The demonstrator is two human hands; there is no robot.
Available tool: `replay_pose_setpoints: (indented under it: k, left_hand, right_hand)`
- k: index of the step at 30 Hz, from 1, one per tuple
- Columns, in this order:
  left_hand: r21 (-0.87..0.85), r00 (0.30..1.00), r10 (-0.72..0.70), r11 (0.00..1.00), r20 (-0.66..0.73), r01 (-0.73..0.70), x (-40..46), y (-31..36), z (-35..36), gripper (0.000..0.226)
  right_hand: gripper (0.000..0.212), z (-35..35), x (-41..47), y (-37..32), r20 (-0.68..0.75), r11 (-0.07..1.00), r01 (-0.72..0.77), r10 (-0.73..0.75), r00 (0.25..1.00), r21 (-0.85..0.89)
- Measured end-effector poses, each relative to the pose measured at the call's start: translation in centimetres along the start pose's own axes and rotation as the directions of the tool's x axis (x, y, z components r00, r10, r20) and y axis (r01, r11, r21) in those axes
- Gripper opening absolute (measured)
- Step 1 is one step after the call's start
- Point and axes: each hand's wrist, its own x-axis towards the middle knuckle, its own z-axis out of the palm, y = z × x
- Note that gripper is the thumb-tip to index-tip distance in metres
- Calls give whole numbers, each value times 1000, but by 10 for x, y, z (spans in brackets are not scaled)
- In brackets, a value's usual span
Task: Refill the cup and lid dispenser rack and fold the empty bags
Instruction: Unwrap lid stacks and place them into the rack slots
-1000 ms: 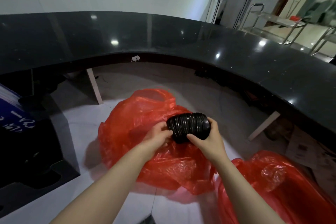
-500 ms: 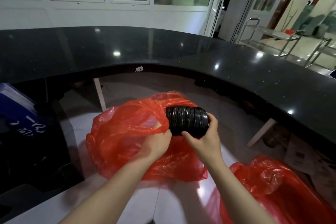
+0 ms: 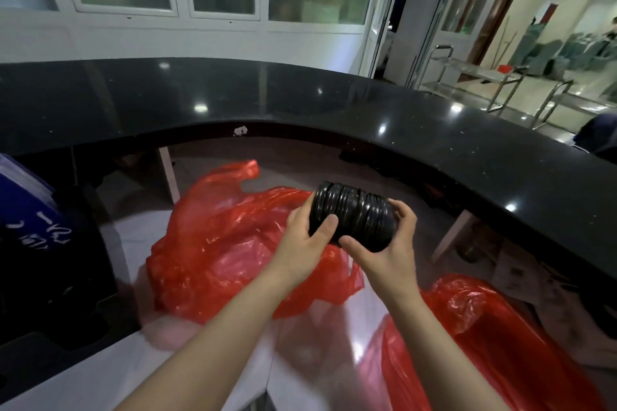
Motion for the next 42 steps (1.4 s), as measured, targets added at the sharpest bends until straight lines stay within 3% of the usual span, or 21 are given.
replay_pose_setpoints:
  k: [6,13,21,24,29,33,42]
  left_hand:
    - [7,997,4,1000,71,-5,-7,8,9,44]
    - [4,997,-79,997,27,79,-19,8,5,36]
    - [106,991,-101,988,-85,110,-47,11,-30,31]
    - [161,984,-67,983,-162,94,-64,17,-44,45]
    - [192,921,-51,972,-387,135,-97,26,-69,27]
    - [175,876,-76,968,-476,179,-138,35,-92,29]
    - [27,780,-72,993,-622,113,-261,63,-145,37]
  right_hand:
    - [96,-12,-11,0,-28,998,-10,11,1000,57]
    - [93,-18,-10,2,65,964,245,-240,969,-99]
    - [86,23,-24,-9,140,962,274,-272,952,10]
    - [85,44,-29,-17,180,958,285,-286,941,35]
    - [90,78,-46,-32,320,938,313,-344,883,147]
    - [100,98,-71,-51,438,937,241,-332,835,251]
    - [82,136,-162,-130,526,879,166,-409,746,447]
